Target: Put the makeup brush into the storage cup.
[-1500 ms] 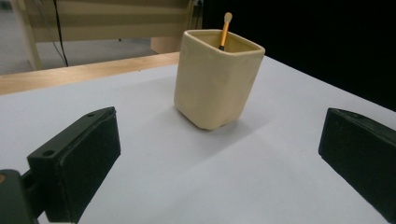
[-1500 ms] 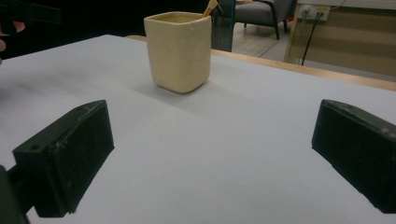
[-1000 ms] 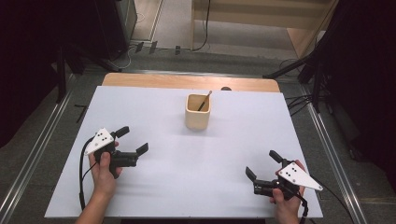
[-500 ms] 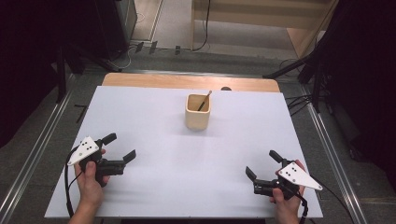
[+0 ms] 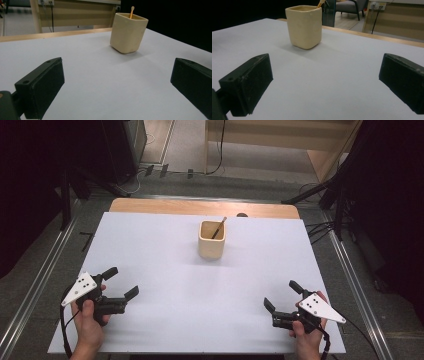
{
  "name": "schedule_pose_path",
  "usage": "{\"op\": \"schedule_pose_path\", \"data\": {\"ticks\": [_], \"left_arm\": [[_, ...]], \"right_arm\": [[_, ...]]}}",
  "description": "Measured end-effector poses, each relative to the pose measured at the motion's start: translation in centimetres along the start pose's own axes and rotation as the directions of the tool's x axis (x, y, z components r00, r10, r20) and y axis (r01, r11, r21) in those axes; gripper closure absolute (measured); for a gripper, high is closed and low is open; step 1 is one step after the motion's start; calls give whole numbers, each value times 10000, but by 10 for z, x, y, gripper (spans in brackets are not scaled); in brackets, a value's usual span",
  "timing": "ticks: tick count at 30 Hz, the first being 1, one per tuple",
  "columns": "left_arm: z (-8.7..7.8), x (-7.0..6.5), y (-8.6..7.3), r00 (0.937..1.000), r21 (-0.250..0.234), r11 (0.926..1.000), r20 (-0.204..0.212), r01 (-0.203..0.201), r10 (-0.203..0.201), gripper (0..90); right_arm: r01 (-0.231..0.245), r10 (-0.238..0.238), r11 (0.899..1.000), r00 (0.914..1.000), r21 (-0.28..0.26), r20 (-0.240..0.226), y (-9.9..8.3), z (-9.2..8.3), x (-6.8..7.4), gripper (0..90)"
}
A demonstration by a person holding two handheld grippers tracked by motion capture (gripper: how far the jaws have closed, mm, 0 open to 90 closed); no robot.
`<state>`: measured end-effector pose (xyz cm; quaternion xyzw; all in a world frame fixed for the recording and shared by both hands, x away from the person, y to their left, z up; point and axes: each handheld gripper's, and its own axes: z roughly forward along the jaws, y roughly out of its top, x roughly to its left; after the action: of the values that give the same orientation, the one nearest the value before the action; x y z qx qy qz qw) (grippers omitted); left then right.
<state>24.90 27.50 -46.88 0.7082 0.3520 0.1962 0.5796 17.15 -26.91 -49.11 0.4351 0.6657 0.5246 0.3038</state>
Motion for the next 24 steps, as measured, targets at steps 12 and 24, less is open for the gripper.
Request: {"op": "schedule_pose_path", "data": {"ticks": [12, 24], "left_arm": [[-13, 4, -7, 10000, 106, 9999, -27, 95, -95, 0], [-21, 1, -8, 9999, 6, 10000, 148, 56, -56, 0]], "right_arm": [[-57, 56, 10000, 9999, 16, 91, -1, 0, -3, 0], [-36, 36, 10000, 9999, 8, 156, -1, -1, -4, 0]]}}
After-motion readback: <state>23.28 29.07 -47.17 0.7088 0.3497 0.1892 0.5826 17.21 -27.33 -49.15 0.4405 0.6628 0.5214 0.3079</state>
